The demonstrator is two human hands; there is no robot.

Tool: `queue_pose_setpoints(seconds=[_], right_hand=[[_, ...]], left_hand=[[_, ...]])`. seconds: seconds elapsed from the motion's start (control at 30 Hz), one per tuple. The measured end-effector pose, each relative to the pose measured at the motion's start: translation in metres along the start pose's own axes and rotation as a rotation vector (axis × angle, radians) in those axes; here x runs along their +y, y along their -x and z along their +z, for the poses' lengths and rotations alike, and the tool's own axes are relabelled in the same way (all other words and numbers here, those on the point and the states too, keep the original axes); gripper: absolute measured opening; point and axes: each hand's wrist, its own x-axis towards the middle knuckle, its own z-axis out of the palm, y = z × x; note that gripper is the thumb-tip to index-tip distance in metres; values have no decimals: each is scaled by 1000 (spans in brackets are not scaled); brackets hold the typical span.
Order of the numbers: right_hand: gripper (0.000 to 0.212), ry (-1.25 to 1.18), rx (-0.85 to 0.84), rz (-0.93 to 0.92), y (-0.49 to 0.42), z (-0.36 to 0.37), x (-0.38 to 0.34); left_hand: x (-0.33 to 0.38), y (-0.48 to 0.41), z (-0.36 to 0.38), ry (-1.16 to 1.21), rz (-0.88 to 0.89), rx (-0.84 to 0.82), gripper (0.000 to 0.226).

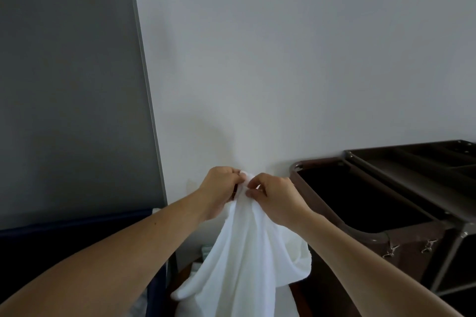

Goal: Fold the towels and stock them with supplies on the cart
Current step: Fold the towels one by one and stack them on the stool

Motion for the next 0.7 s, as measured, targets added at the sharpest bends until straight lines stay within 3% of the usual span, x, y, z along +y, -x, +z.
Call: queue_pose_setpoints(seconds=[0.2, 0.53, 0.7], right_hand=[[15, -136, 240, 14, -7, -13, 2], [18, -195, 168, 35, -8, -9, -3], [21, -244, 161, 55, -9, -9, -8]], left_hand=[[2, 1, -9, -360, 255, 112, 18], [-2, 6, -2, -588, 364, -13, 27], [-7, 3, 0, -669, 379, 74, 23]])
